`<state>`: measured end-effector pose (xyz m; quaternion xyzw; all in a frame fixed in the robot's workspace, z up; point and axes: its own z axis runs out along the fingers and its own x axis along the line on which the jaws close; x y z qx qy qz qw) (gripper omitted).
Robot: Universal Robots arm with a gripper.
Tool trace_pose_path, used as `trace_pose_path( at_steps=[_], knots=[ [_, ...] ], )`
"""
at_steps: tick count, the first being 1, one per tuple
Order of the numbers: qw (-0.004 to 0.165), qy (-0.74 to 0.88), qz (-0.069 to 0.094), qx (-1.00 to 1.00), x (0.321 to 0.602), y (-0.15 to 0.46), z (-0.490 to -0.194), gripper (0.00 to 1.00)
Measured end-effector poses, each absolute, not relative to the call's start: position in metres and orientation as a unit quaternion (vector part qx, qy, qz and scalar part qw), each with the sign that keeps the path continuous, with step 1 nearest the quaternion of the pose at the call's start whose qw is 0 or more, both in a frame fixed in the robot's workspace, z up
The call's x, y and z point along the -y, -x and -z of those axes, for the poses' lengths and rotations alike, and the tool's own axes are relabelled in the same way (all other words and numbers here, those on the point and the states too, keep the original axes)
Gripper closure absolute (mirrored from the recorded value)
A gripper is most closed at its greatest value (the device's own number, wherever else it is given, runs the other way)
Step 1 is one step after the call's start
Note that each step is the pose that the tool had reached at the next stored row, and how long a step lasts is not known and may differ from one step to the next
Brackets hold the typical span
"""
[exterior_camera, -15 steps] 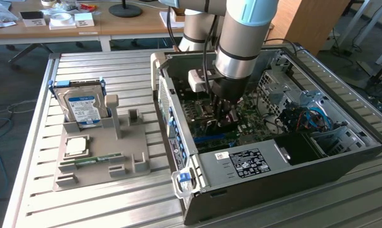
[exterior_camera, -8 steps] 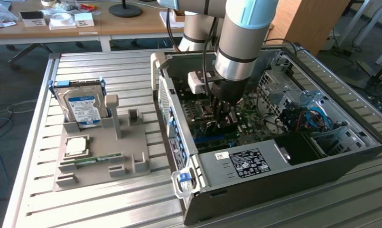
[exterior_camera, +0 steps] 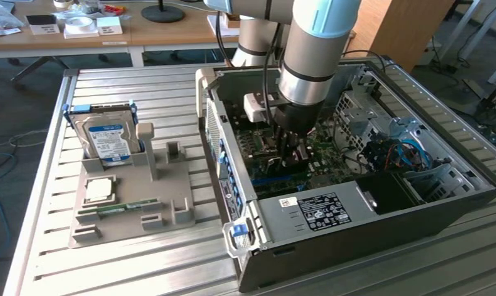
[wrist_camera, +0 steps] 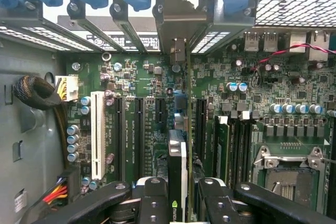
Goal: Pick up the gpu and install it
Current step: 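Insert the gpu into the slot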
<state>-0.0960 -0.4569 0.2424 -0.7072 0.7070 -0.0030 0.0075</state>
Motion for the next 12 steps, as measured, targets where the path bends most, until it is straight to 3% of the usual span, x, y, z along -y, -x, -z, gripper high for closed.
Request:
trace_pose_path(
  at_steps=[12],
  knots=[
    [0.008, 0.707, 0.003, -0.708, 0.4568, 0.0960, -0.2416, 0.73]
  ],
)
